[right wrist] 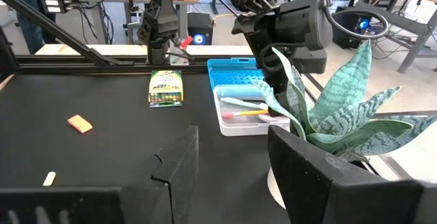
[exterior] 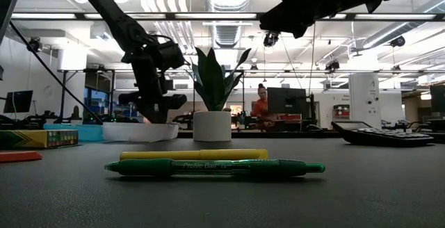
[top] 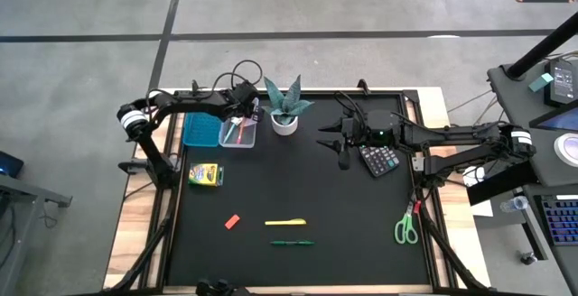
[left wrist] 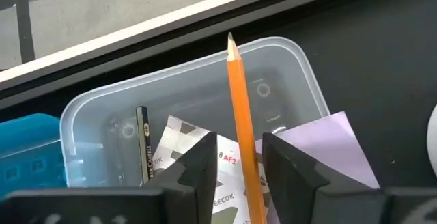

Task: Pack school essentials
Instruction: Put the orange pencil into the blue supply box

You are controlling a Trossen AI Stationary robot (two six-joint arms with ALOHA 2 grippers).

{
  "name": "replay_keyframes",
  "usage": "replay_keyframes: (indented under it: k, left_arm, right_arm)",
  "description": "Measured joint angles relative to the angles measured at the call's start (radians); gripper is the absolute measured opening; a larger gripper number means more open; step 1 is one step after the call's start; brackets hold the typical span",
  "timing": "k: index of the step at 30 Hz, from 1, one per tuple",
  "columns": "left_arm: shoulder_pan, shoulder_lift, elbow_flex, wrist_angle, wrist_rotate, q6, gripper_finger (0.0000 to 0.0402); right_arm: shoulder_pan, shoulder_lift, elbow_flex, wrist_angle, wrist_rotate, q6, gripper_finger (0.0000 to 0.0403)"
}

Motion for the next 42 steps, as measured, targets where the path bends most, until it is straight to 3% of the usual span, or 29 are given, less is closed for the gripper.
replay_keyframes:
  k: [9, 23, 42]
  left_arm:
    - [0.000, 0.000, -0.002, 0.001, 0.001, 0.001, 0.0007]
    - [-0.002, -0.147, -0.003, -0.200, 0.035, -0.028, 0.0002]
    - [0.000, -0.144, 0.000, -0.187, 0.094, 0.119, 0.0011]
  right_arm:
    - [0.000, 0.000, 0.000, 0.000, 0.000, -0.001, 0.0166]
    - [0.000, 0.000, 0.000, -0.002, 0.000, -0.004, 0.0166]
    - [0.000, 0.000, 0.000, 0.000, 0.000, -0.004, 0.0166]
